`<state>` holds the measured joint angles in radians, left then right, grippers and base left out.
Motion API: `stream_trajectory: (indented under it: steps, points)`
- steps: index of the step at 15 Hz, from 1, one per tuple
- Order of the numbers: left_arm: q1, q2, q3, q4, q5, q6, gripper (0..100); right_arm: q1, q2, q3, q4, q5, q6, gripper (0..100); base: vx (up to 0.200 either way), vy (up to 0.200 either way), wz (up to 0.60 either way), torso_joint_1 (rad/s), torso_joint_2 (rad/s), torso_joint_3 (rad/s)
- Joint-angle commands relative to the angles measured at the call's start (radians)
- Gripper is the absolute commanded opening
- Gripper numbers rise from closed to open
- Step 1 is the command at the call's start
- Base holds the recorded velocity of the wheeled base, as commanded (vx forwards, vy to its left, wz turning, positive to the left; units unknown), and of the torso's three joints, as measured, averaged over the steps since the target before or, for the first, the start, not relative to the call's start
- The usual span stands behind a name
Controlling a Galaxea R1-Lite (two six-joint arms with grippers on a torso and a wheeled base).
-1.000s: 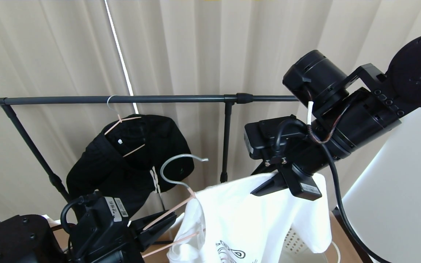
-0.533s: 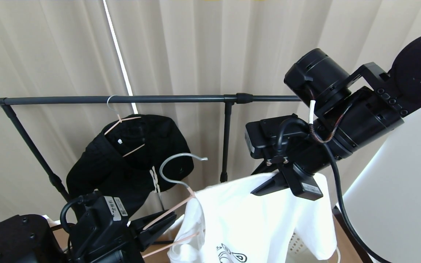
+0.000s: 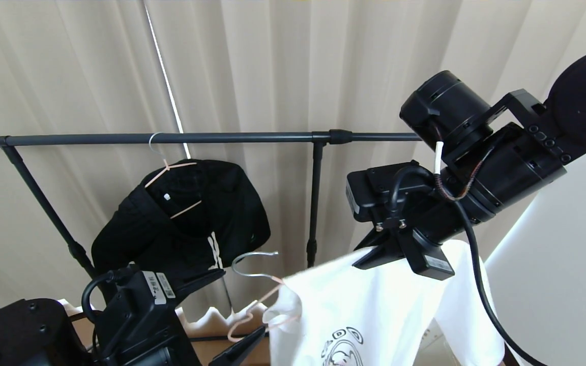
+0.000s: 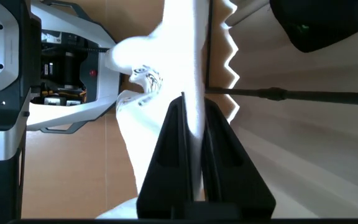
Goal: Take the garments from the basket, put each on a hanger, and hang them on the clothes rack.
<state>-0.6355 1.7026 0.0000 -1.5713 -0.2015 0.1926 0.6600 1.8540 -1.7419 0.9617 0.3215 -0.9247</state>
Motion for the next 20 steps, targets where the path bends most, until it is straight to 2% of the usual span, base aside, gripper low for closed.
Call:
stream_trajectory:
  steps: [1,6,9,10,11,12,14,17,20]
  points:
    - [0.0,0.002,0.0,0.0,-0.001,0.001,100,0.001,-0.026,0.044,-0.003,-0.001,-0.002,0,0.0,0.0,0.0,0.0,0.0,0.0]
    - [0.019,0.002,0.0,0.0,-0.001,-0.016,100,-0.008,-0.058,0.065,-0.015,-0.012,-0.002,0,0.0,0.0,0.0,0.0,0.0,0.0]
    - [0.027,0.002,0.0,0.0,0.001,-0.108,100,-0.007,-0.091,0.078,-0.06,-0.108,0.0,0,0.0,0.0,0.0,0.0,0.0,0.0]
    - [0.05,0.002,-0.009,0.0,0.002,-0.17,100,-0.003,-0.116,0.119,-0.129,-0.157,0.0,0,0.0,0.0,0.0,0.0,0.0,0.0]
    - [0.066,0.003,-0.029,0.0,0.004,-0.194,100,0.0,-0.133,0.159,-0.196,-0.186,0.001,0,0.0,0.0,0.0,0.0,0.0,0.0]
    - [0.106,0.008,-0.064,0.0,0.005,-0.246,100,0.007,-0.18,0.271,-0.368,-0.248,0.003,0,0.0,0.0,0.0,0.0,0.0,0.0]
    - [0.137,-0.004,-0.127,0.04,0.014,-0.291,100,0.013,-0.243,0.452,-0.601,-0.341,0.013,0,0.0,0.0,0.0,0.0,0.0,0.0]
    - [0.142,-0.067,-0.238,0.261,0.086,-0.347,100,0.029,-0.317,0.731,-0.952,-0.446,0.02,0,0.0,0.0,0.0,0.0,0.0,0.0]
    - [0.137,-0.118,-0.298,0.464,0.096,-0.355,100,0.03,-0.311,1.012,-1.439,-0.496,0.05,0,0.0,0.0,0.0,0.0,0.0,0.0]
